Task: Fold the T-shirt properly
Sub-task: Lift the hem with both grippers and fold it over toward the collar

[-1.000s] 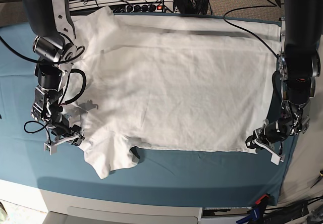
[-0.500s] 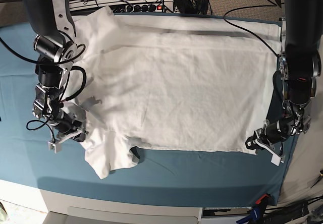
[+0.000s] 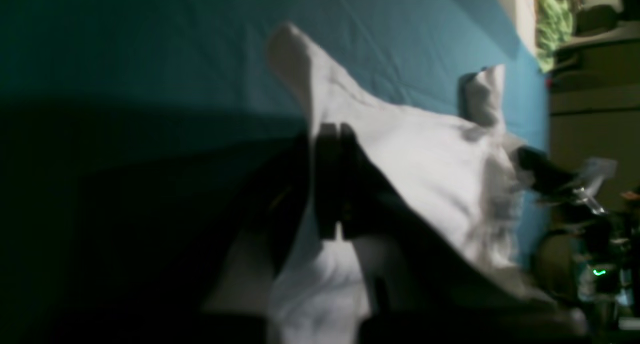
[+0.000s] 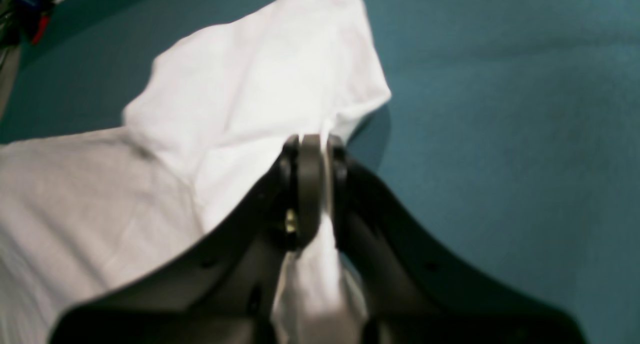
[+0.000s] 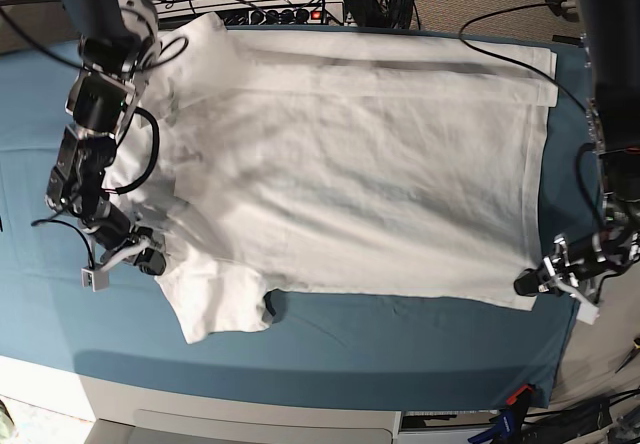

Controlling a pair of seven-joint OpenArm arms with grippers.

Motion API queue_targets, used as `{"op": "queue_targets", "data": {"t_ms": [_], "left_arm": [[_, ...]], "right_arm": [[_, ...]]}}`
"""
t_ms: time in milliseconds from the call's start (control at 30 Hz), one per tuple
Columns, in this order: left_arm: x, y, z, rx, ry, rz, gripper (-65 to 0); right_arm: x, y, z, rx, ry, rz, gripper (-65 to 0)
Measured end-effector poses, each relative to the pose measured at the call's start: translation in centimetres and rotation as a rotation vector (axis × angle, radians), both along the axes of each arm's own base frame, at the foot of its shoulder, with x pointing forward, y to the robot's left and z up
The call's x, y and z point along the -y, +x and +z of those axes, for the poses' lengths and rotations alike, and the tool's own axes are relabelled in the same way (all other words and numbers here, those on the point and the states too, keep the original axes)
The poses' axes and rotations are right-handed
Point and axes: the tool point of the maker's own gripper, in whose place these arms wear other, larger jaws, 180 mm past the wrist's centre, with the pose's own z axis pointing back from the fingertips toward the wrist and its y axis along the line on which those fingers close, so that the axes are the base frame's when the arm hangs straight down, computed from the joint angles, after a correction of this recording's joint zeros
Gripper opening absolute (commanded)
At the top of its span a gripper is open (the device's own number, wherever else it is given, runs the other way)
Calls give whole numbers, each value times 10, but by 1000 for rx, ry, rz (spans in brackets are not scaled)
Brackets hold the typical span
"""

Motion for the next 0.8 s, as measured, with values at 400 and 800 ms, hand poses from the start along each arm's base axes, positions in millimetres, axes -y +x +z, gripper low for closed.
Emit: {"op": "queue_targets", "data": {"t_ms": [400, 800], "left_arm": [[-26, -38, 21, -80, -95, -92, -650], [-26, -109, -42, -233, -29, -172, -650]], "right_arm": [[-9, -63, 17, 12, -207, 117, -650], [-4, -111, 8, -33, -276, 126, -650]]}}
